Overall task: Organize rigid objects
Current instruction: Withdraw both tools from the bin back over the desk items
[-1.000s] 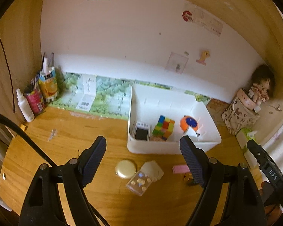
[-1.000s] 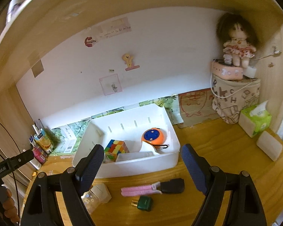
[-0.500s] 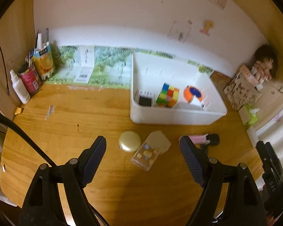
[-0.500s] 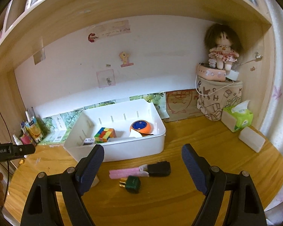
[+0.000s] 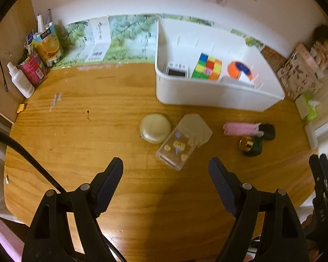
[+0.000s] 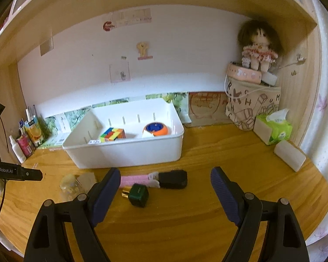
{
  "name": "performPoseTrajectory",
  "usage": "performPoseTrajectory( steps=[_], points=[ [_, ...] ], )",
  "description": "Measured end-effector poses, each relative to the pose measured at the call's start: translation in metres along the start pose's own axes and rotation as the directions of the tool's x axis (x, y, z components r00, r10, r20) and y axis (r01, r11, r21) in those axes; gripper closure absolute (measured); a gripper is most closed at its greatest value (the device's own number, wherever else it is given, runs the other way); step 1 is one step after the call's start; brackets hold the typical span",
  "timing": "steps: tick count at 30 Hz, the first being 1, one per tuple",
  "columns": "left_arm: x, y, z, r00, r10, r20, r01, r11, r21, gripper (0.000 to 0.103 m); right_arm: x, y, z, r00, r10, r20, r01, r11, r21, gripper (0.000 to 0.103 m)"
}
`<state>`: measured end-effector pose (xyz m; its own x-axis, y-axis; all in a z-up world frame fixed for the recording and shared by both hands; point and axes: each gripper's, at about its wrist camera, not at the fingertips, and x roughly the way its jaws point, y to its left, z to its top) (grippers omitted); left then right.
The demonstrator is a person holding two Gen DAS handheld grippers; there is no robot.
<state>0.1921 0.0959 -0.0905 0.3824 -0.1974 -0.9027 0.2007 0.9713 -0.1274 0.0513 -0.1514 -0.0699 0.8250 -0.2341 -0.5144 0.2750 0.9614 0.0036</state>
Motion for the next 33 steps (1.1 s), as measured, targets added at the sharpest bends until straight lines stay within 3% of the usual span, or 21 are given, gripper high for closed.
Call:
performPoseTrajectory(
  steps=[11, 17, 33],
  points=[
    [0.024, -0.019, 0.004, 0.995, 0.072, -0.068, -0.065, 0.993, 0.101, 0.02, 0.028, -0.001, -0.02, 0.995, 0.056, -0.082, -0.054, 0.998, 0.015, 0.018],
    [0.04, -0.028, 0.008, 0.99, 0.085, -0.11, -0.066, 0.984, 0.163, 0.02, 0.044, 0.003, -0.028, 0.985, 0.115, -0.126, -0.104, 0.991, 0.09, 0.018],
    [0.091, -0.05, 0.014, 0.964, 0.116, -0.239, -0.024, 0.934, 0.357, 0.02, 0.08, 0.02, -0.032, 0.973, 0.126, -0.192, -0.102, 0.986, 0.133, 0.018]
  ],
)
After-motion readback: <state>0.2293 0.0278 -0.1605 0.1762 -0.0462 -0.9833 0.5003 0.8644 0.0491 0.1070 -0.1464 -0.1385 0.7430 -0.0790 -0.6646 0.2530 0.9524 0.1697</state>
